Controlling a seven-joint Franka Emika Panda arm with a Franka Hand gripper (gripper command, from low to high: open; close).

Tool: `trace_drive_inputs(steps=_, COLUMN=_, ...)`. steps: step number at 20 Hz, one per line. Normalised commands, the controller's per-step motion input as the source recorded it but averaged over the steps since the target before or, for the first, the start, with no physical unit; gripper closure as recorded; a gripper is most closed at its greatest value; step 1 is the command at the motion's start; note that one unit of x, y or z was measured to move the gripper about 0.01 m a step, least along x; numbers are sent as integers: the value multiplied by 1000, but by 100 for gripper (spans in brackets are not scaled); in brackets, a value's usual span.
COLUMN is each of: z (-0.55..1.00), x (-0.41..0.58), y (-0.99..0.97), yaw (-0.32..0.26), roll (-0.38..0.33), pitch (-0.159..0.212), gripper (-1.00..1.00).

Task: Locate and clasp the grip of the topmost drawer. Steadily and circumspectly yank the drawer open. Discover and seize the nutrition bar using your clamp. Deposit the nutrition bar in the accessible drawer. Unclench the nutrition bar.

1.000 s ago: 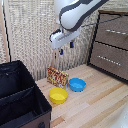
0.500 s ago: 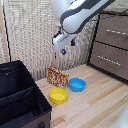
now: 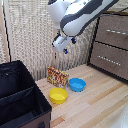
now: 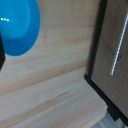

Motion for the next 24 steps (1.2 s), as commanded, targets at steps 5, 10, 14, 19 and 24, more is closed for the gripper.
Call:
trace_drive_inputs(steps=5, z=273, x=320, y=223, yaw=-71, roll=-350, pitch=48, gripper=-100)
trace_drive_inputs(steps=10, z=377, x=59, y=221, yaw=-81, roll=-318, pitch=44, gripper=-100)
trace_drive_inputs(steps=14, z=448, x=-16, y=141, yaw=-62, roll=-295, pitch=43, gripper=-100)
trace_drive_inputs(steps=19, z=259, x=-162, y=-236, yaw=32, roll=-306, pitch=16, gripper=-100)
trace_drive_inputs(steps=24, z=39, x=-103, y=-306, yaw=172, roll=-253, pitch=-72, gripper=-100)
